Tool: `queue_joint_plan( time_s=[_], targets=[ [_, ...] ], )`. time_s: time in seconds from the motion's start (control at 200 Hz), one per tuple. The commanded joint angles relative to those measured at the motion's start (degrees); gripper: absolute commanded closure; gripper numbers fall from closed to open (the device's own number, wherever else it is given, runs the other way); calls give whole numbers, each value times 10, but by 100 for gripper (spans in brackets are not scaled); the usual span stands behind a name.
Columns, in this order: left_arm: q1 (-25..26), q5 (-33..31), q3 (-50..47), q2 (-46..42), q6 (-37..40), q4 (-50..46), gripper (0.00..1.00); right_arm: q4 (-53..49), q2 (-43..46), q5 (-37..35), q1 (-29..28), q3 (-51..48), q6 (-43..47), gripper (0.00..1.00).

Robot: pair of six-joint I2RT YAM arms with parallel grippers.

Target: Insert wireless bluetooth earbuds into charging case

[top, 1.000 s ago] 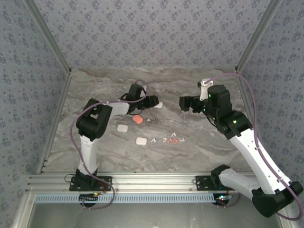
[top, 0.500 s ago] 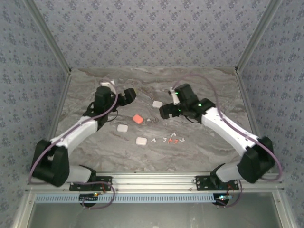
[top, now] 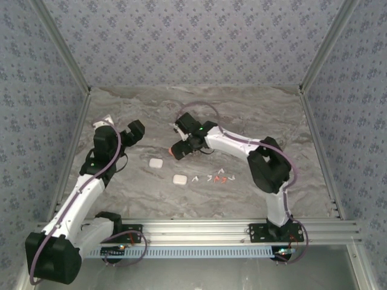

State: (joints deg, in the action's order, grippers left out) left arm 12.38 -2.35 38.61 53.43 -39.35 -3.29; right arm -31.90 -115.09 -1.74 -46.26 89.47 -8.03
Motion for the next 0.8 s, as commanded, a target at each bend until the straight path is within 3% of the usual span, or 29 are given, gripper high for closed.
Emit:
queue_joint_plan(
  time_s=[0.0, 0.795],
  targets=[
    [-5, -15, -6, -6, -7, -28, 1, -38, -35, -23, -13, 50, 20, 5],
    [-16, -12, -19, 1, -9, -24, 1, -78, -168, -38, -36, 154, 50, 38]
  ],
)
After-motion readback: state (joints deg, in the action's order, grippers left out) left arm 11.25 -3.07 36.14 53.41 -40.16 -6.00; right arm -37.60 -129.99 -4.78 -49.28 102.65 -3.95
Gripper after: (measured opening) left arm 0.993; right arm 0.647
